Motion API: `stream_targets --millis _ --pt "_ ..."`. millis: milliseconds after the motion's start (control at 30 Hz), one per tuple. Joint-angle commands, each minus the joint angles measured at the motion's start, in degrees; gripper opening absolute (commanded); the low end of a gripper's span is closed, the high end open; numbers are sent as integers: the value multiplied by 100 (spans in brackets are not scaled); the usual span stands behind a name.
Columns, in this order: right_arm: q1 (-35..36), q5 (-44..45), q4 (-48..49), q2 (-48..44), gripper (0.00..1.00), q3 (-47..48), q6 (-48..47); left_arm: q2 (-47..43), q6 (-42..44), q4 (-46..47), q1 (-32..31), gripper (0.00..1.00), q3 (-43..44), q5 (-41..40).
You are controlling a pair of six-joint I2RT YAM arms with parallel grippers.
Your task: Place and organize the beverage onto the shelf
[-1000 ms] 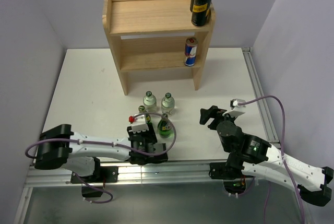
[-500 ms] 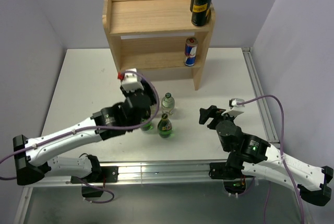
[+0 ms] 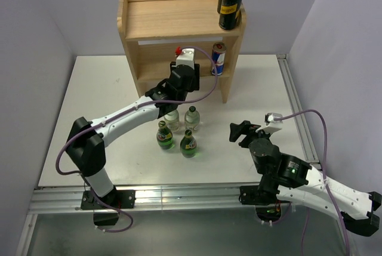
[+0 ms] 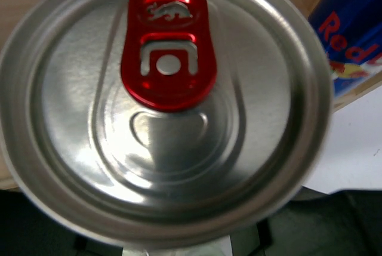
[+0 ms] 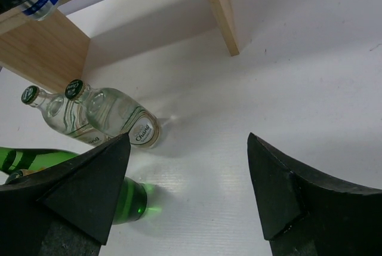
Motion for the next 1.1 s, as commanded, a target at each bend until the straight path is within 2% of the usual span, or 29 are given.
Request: stream_targets --millis 0,633,900,1067 --pt "22 239 36 -135 86 -7 -49 -6 309 757 116 0 786 294" --pt "22 292 80 -170 86 -95 -40 1172 160 1100 222 0 1815 847" --pt "22 301 115 -170 86 -113 -58 1129 -7 1345 196 0 1342 839" --pt "22 266 159 -153 85 -131 -84 1015 11 1504 152 0 859 497"
